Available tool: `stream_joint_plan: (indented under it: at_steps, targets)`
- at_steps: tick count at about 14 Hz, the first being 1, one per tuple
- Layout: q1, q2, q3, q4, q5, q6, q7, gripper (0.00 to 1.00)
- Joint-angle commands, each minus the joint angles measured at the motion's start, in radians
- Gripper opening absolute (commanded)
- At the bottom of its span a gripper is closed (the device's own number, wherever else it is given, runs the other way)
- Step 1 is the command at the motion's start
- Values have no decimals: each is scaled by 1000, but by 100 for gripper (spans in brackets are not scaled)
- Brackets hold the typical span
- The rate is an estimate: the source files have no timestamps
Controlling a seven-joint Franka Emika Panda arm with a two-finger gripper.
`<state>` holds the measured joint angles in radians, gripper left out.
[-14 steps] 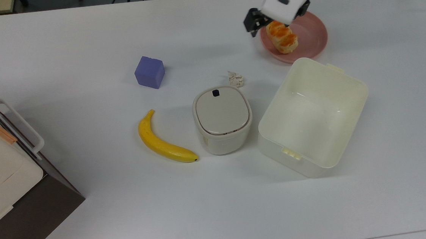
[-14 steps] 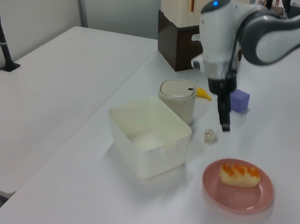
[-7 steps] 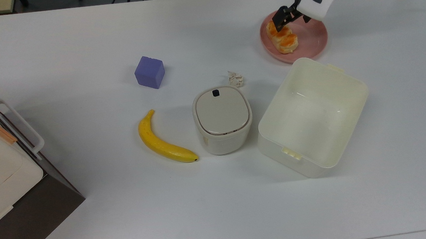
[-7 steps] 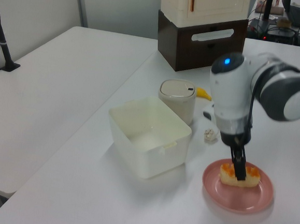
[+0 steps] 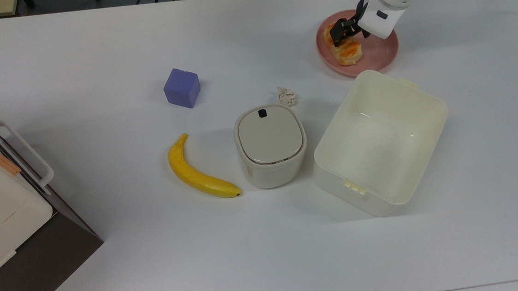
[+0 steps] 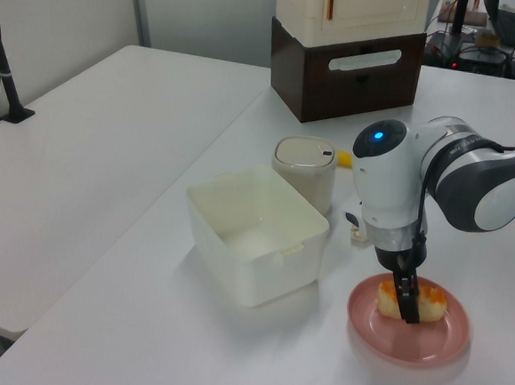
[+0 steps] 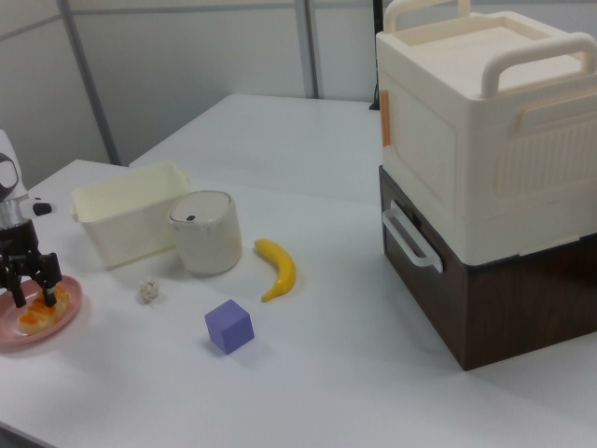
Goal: Put the bread on the table
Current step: 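Lift the bread off the plate and carry it toward the canister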
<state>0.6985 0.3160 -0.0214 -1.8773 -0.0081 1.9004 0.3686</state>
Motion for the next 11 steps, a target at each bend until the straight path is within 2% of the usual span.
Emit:
stream_joint_plan:
  at_steps: [1, 2, 3, 6, 8, 10, 11]
  targets:
    - [3, -2, -12, -23, -9, 32, 6, 47]
    - [0, -11, -18, -20, -13, 26, -17, 32]
    - [-5, -23, -25, -14, -13, 19, -40, 29]
    - [-74, -90, -29, 7, -15, -39, -91, 35]
    - [-170, -124, -29, 90, -18, -171, -204, 36]
    - [-233, -124, -29, 96, -67, -184, -253, 40]
    - [-273, -105, -28, 90, -119, -175, -263, 42]
